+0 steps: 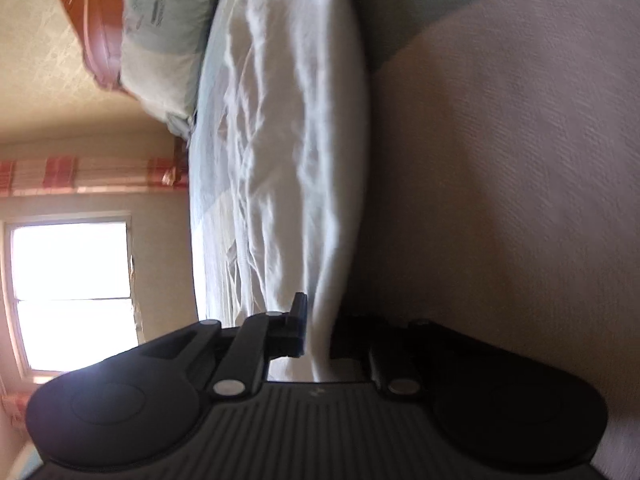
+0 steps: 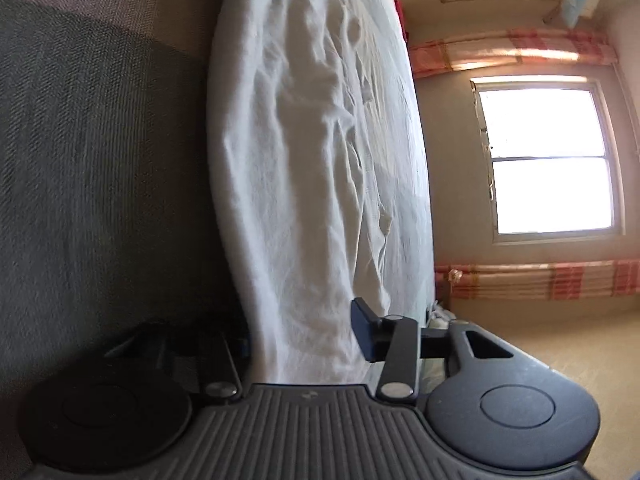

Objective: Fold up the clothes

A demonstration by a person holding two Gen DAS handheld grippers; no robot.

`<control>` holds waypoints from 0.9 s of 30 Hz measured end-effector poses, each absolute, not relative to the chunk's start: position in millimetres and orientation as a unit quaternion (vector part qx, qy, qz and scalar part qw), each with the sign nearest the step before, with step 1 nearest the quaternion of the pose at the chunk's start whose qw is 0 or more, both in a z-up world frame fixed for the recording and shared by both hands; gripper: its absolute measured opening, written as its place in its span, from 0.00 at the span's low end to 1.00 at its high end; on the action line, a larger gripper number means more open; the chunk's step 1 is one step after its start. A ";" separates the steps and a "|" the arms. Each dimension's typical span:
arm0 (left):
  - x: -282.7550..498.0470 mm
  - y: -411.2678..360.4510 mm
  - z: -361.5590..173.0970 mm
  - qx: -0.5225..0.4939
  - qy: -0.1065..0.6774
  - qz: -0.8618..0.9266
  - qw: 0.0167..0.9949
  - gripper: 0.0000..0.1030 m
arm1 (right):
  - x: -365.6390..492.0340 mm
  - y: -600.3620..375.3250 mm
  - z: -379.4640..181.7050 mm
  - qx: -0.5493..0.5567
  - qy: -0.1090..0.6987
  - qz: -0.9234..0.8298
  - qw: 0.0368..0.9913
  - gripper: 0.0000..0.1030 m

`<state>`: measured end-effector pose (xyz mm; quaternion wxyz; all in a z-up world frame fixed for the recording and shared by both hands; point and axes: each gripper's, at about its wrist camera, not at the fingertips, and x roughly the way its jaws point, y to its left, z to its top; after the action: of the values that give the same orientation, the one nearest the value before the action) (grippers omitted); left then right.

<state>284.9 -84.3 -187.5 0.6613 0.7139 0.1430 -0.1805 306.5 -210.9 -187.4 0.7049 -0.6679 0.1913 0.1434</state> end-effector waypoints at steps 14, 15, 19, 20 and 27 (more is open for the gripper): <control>284.4 -82.9 -181.6 0.699 0.133 -0.162 0.684 0.02 | 304.3 -211.6 -183.1 -0.647 0.204 0.150 0.720 0.05; 284.2 -81.7 -178.9 0.699 0.131 -0.163 0.684 0.01 | 303.2 -212.4 -179.2 -0.645 0.205 0.152 0.721 0.05; 285.0 -77.1 -165.6 0.698 0.124 -0.164 0.686 0.01 | 298.4 -215.5 -163.7 -0.638 0.209 0.158 0.724 0.05; 285.4 -76.2 -161.8 0.698 0.123 -0.165 0.686 0.01 | 297.2 -216.3 -159.9 -0.636 0.210 0.160 0.725 0.05; 265.7 -68.7 -136.7 0.691 0.123 -0.185 0.688 0.01 | 281.6 -221.9 -133.4 -0.624 0.220 0.176 0.729 0.05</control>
<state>265.7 -68.7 -136.7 0.6876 0.6912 0.1234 -0.1850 281.6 -221.9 -133.4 0.7294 -0.6236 0.2199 0.1755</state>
